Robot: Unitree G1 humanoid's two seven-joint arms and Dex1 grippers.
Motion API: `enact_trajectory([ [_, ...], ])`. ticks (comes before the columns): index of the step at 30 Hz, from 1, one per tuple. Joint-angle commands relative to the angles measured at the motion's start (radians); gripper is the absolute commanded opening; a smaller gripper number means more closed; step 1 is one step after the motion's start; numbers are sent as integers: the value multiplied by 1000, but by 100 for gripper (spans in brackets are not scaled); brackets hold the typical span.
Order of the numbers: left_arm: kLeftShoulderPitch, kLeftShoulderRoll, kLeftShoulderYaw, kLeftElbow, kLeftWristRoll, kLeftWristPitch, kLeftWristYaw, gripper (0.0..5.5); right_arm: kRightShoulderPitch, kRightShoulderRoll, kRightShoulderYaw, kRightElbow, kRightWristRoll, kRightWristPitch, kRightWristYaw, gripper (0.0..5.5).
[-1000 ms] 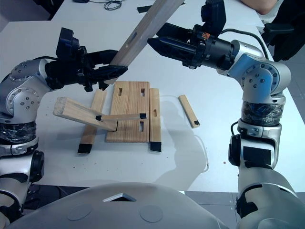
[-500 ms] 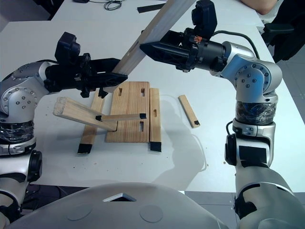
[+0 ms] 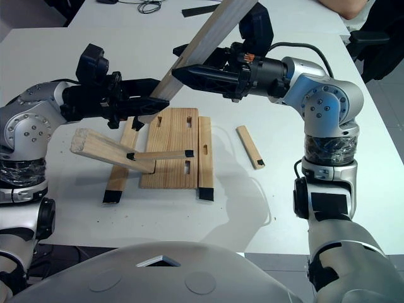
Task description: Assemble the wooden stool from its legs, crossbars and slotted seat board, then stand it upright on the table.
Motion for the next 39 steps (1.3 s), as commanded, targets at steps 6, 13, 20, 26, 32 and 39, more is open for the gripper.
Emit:
enact_trajectory([
  [6,-6,17,-18,7,32,-23,-28,204,-8,-1,-14,-3,-9,-7,-4,263],
  [13,-8,14,-15,14,38,-28,-26,204,-1,-8,-10,-10,-8,-7,20,204],
  [20,-17,16,-8,25,37,-20,-17,204,7,-12,-2,-13,-29,-22,20,204],
  [26,-47,23,-66,93,170,-70,39,265,13,-10,1,-14,-56,-44,17,204],
  [32,-83,36,-62,283,300,-227,45,322,-13,-37,-19,3,-137,-121,-4,204],
  [39,-40,138,23,439,409,-421,21,322,24,-231,-37,-5,-290,-258,106,204],
])
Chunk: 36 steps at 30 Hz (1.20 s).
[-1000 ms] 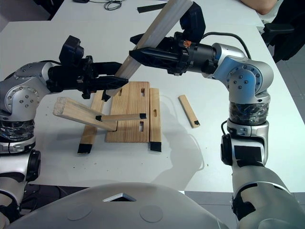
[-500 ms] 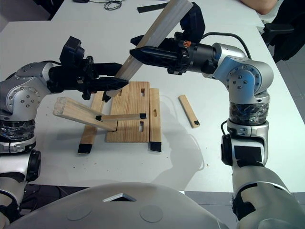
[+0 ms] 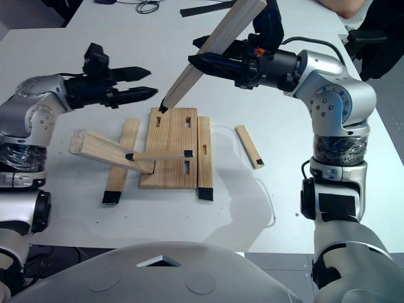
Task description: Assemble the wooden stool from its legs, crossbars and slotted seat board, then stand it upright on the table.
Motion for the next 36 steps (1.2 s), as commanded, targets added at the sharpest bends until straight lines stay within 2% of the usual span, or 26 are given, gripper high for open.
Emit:
enact_trajectory([
  [1,55,78,58,48,63,-107,-15,322,44,-143,-41,-43,-46,-53,84,204],
  [6,321,162,131,-103,60,-144,-53,322,182,-242,-89,-158,-25,-57,137,204],
  [12,521,197,192,-299,-25,-68,-91,322,307,-198,-141,-318,114,4,78,204],
  [16,525,196,174,-307,-15,-63,-89,322,412,-181,-130,-389,133,6,45,204],
  [22,555,197,155,-346,-22,-58,-112,322,532,-198,-79,-441,43,-84,67,204],
  [36,433,198,128,-290,-38,-4,-140,322,565,-169,-24,-459,3,-166,44,204],
])
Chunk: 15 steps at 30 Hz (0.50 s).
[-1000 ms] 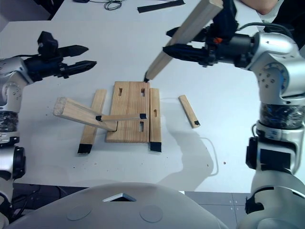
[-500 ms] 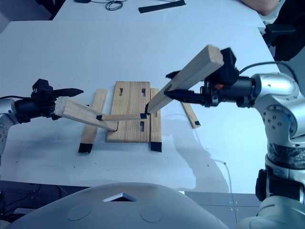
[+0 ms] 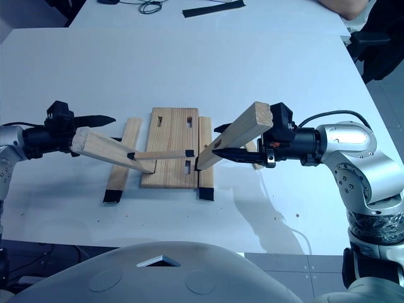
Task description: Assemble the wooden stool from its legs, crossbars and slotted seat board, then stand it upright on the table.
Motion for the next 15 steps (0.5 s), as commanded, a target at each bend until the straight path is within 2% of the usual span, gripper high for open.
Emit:
enact_trajectory([
  [1,-21,15,-22,8,3,11,-19,322,-13,17,32,-13,-17,-29,-14,204],
  [15,-79,2,-70,45,29,-6,-17,322,49,77,105,4,-107,-140,-56,204],
])
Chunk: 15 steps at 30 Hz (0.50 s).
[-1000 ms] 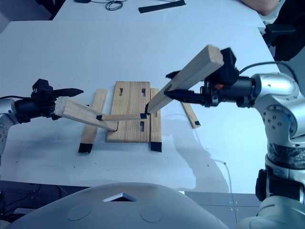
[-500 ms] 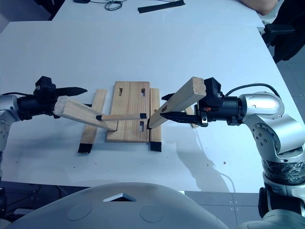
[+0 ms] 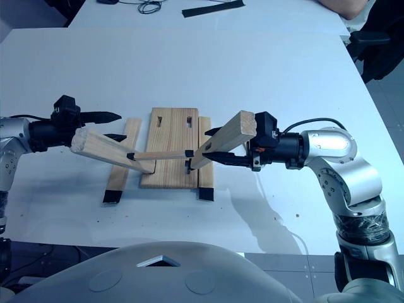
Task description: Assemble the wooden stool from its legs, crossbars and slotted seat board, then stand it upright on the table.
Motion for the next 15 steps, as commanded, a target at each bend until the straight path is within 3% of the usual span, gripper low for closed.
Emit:
enact_trajectory([
  [1,-22,6,-15,14,18,-10,-8,322,21,15,14,-5,-19,-29,-18,204],
  [15,11,27,-27,-6,39,-35,-40,322,70,-20,49,-2,-41,-58,15,204],
])
